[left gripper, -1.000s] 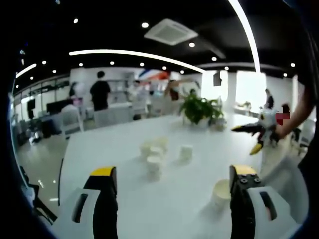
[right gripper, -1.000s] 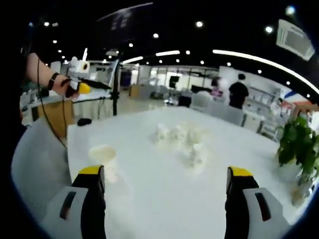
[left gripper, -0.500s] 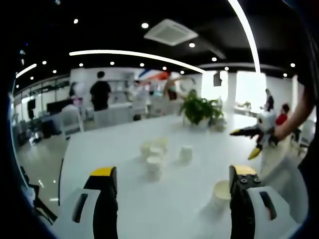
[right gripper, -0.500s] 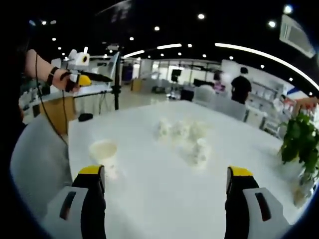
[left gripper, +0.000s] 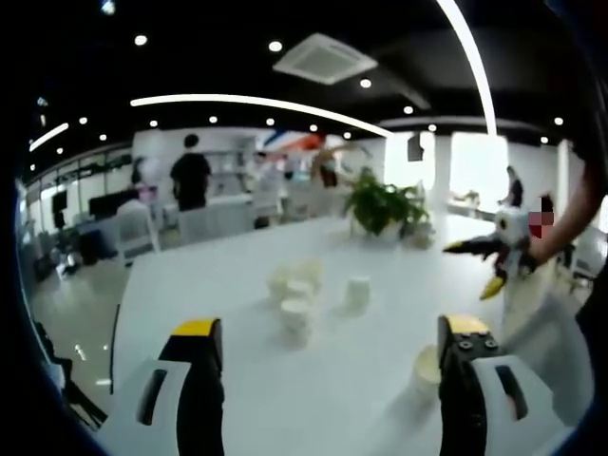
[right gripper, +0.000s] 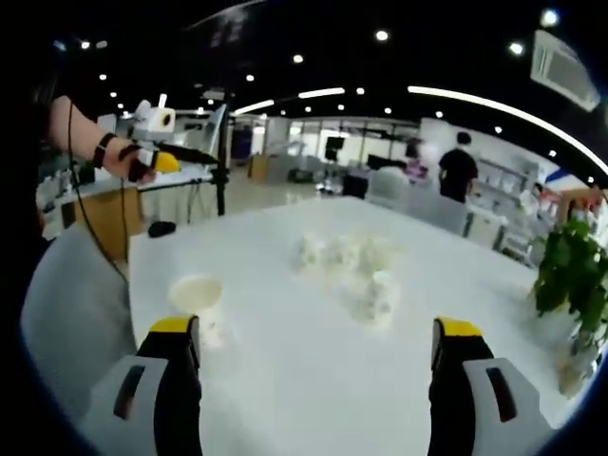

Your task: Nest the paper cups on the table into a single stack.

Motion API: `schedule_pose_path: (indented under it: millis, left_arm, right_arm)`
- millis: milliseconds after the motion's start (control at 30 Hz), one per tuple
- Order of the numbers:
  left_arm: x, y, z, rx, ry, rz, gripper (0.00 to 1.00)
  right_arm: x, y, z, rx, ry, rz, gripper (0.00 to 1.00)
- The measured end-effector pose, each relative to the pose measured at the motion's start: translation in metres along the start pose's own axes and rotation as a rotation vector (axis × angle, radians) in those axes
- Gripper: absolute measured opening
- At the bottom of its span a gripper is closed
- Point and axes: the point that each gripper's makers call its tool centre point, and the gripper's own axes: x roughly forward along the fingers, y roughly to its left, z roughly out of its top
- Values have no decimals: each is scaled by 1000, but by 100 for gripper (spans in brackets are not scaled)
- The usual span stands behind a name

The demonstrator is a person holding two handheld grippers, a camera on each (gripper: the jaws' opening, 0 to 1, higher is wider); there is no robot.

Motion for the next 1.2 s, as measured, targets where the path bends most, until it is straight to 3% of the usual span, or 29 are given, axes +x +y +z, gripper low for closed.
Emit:
schedule_pose_path:
  millis: [267,600,933,1200]
  left_arm:
    - [15,13,2,11,9,34,93]
    - [51,32,2,-20,19,59,92]
    - [89,39,-12,-9,58,64,91]
    - [115,48,-22,-26,80,78,85]
  right_arm:
    - [2,3,4,1,-18,13,100]
    - [4,3,-7,11,-6,20,100]
    - [6,5,-15,-4,-3,36,100]
    - [8,2,-11,-9,-18,37,100]
